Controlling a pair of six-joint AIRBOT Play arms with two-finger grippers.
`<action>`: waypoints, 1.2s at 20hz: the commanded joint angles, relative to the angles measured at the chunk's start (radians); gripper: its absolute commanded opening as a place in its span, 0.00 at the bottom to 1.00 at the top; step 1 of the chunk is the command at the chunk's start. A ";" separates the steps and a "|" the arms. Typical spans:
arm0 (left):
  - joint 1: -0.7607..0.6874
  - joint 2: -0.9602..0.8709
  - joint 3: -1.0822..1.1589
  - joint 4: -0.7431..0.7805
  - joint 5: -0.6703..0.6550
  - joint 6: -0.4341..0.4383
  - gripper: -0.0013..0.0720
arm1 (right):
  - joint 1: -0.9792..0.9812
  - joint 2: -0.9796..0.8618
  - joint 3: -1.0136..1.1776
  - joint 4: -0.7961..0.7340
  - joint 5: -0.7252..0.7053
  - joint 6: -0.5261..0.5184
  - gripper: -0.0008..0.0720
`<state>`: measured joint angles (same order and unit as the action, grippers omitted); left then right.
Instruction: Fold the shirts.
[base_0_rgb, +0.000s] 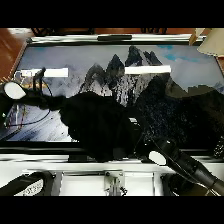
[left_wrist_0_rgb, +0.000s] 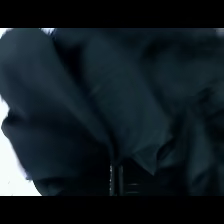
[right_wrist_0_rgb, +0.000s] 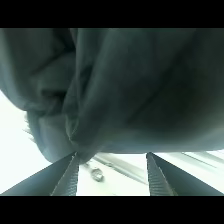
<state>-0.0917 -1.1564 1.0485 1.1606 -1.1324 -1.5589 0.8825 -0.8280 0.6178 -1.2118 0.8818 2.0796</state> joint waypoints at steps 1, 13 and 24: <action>0.076 -0.001 -0.121 -0.001 -0.008 0.045 0.08 | -0.058 0.005 0.114 -0.028 -0.011 -0.200 0.74; 0.103 -0.001 -0.120 -0.061 0.028 0.060 0.08 | -0.512 -0.704 0.741 0.128 0.105 -0.815 0.74; 0.104 -0.002 -0.121 -0.061 0.085 0.121 0.08 | -0.442 -0.952 0.792 0.058 0.122 -0.869 0.74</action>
<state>0.0116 -1.1576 0.9287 1.0996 -1.0634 -1.4567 0.4347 -1.7481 1.4040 -1.1526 1.0134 1.2331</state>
